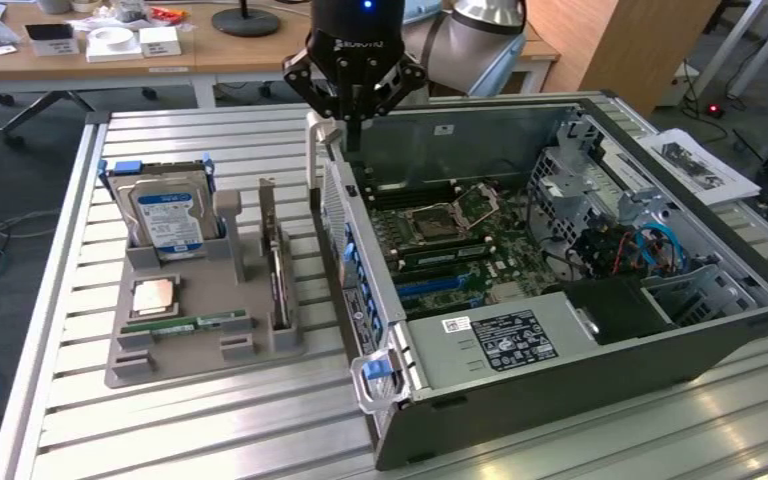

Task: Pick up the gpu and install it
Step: 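Reach for the gpu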

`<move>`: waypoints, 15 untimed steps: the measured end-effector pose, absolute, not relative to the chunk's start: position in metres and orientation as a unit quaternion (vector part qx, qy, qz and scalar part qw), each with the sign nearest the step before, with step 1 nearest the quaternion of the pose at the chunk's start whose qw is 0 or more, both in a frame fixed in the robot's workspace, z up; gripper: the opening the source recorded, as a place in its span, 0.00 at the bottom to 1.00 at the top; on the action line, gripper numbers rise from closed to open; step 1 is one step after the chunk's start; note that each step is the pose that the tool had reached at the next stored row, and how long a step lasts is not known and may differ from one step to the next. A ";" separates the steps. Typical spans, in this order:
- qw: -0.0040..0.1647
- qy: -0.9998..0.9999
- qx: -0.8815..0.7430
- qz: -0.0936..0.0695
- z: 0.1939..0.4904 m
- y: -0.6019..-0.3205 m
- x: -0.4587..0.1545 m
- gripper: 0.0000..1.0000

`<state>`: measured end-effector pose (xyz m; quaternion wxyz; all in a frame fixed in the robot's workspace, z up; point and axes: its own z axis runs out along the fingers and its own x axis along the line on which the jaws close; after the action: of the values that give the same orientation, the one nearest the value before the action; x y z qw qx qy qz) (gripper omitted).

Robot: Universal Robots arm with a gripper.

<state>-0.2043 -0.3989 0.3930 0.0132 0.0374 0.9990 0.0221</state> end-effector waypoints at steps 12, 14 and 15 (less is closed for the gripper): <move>0.014 0.999 0.037 0.022 0.393 -0.399 -0.237 0.11; 0.014 0.999 0.037 0.022 0.393 -0.399 -0.242 0.11; 0.014 0.999 0.037 0.022 0.393 -0.399 -0.244 0.11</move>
<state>-0.2441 -0.3988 0.3926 0.0144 0.0373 0.9990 0.0222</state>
